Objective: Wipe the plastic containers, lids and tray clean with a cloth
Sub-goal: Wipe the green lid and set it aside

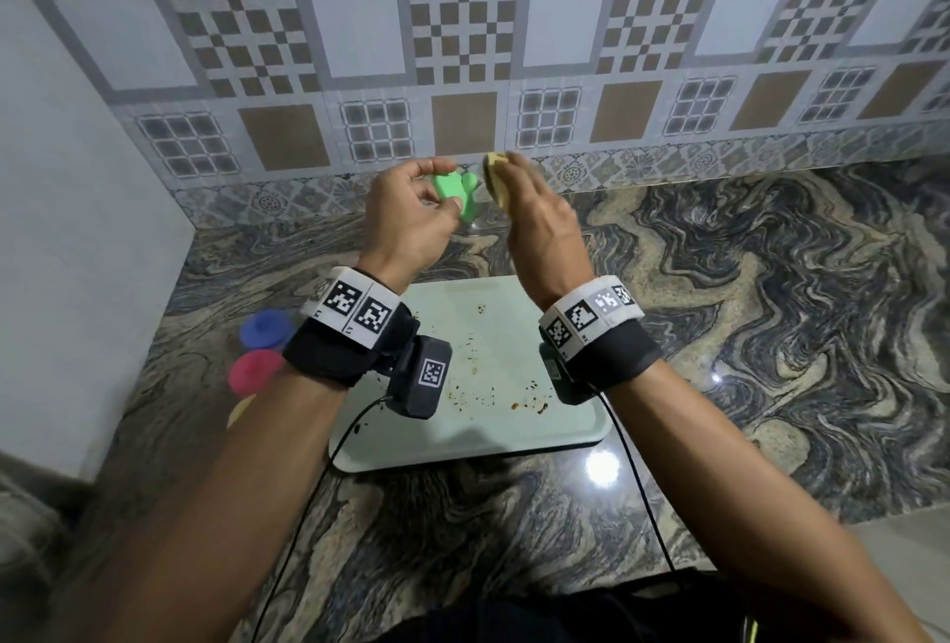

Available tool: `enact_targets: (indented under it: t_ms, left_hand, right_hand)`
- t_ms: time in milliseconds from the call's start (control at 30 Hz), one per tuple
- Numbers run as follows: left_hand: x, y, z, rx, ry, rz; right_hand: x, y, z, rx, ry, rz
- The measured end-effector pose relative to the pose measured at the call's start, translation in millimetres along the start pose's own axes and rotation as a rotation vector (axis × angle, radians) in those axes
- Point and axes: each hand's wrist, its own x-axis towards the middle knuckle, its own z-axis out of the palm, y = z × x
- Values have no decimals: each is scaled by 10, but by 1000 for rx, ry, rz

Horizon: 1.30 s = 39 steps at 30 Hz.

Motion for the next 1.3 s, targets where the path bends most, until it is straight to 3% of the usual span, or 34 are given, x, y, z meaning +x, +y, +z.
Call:
enact_targets:
  t_ms: [67, 167, 367, 500, 600, 833, 967, 1067, 1300]
  left_hand:
    - [9, -12, -8, 78, 3, 36]
    - [7, 1, -4, 166, 3, 100]
    - [-51, -11, -32, 223, -33, 163]
    - [-129, -64, 9, 242, -50, 173]
    - [-120, -93, 8, 281, -39, 175]
    - [-56, -196, -70, 427, -12, 161]
    - [-78, -188, -81, 466, -35, 197]
    - [-79, -113, -63, 469, -29, 224]
    - [-15, -176, -170, 452, -3, 130]
  right_hand:
    - [-5, -43, -40, 0, 31, -12]
    - [-82, -102, 6, 10, -122, -136]
    - [21, -51, -65, 45, -188, -149]
    - [75, -22, -120, -53, -212, -139]
    - [10, 17, -83, -79, -208, -234]
    - [-78, 122, -98, -72, -397, -400]
    - [27, 122, -138, -147, -301, -305]
    - [8, 18, -30, -197, -320, -351]
    - [-44, 119, -42, -62, -439, -513]
